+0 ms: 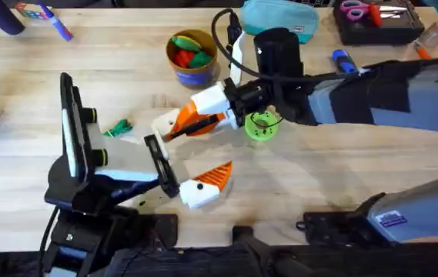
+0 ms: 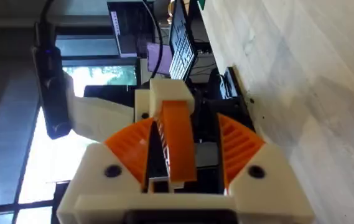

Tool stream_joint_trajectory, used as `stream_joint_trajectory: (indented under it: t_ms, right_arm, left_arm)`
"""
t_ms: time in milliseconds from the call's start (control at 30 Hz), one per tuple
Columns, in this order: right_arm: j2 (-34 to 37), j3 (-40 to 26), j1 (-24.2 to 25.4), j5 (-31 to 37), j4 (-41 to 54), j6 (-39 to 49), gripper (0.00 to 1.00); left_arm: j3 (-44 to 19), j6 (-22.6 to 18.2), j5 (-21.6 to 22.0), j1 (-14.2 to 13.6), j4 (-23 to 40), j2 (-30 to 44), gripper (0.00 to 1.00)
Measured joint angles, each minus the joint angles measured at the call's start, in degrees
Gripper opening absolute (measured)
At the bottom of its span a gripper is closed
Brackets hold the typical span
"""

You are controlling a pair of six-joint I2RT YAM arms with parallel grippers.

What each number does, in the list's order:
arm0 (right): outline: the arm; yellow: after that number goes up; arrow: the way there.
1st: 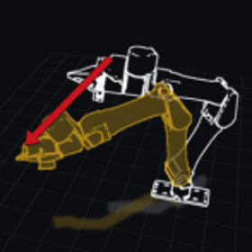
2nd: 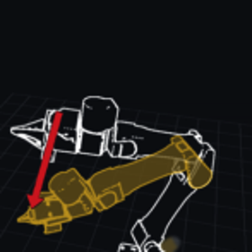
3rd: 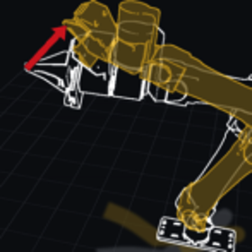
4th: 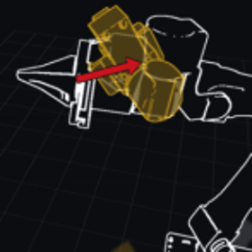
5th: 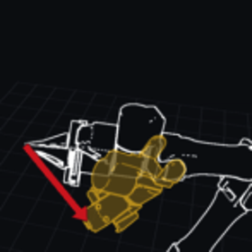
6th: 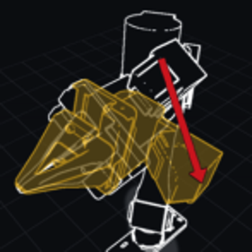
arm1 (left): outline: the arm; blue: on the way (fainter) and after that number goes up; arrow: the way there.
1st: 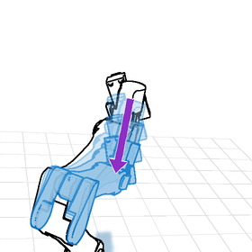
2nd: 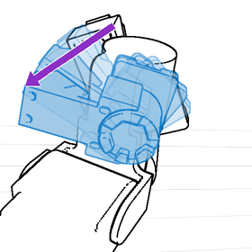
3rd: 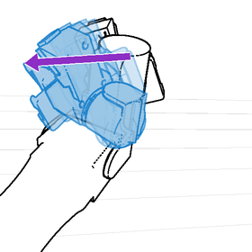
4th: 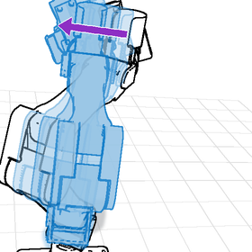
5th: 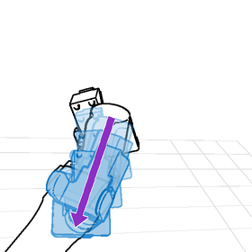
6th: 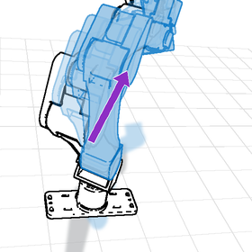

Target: Pick up the gripper from the table and insert it into the empty holder that is missing its gripper. Then pick up a screw, insert it into the mounting hole, and use the screwdriver to tighten it. Finally, clean up the table by picking up the vegetable and placing it into the bucket.

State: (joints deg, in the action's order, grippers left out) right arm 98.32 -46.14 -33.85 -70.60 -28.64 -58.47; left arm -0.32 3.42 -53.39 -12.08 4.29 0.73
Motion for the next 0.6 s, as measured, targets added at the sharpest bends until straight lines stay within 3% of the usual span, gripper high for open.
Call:
stream_joint_trajectory:
  t_ms: [200, 600]
  right_arm:
    - [0.0, 0.01, 0.39, 0.12, -0.36, -0.03, 0.523]
    - [0.01, 0.01, 2.92, 0.48, -0.47, 0.3, 0.728]
  left_arm:
    - [0.0, 0.0, -2.25, -0.7, 0.21, 0.0, 0.991]
    - [0.0, 0.0, -4.08, -0.96, 0.45, 0.0, 0.991]
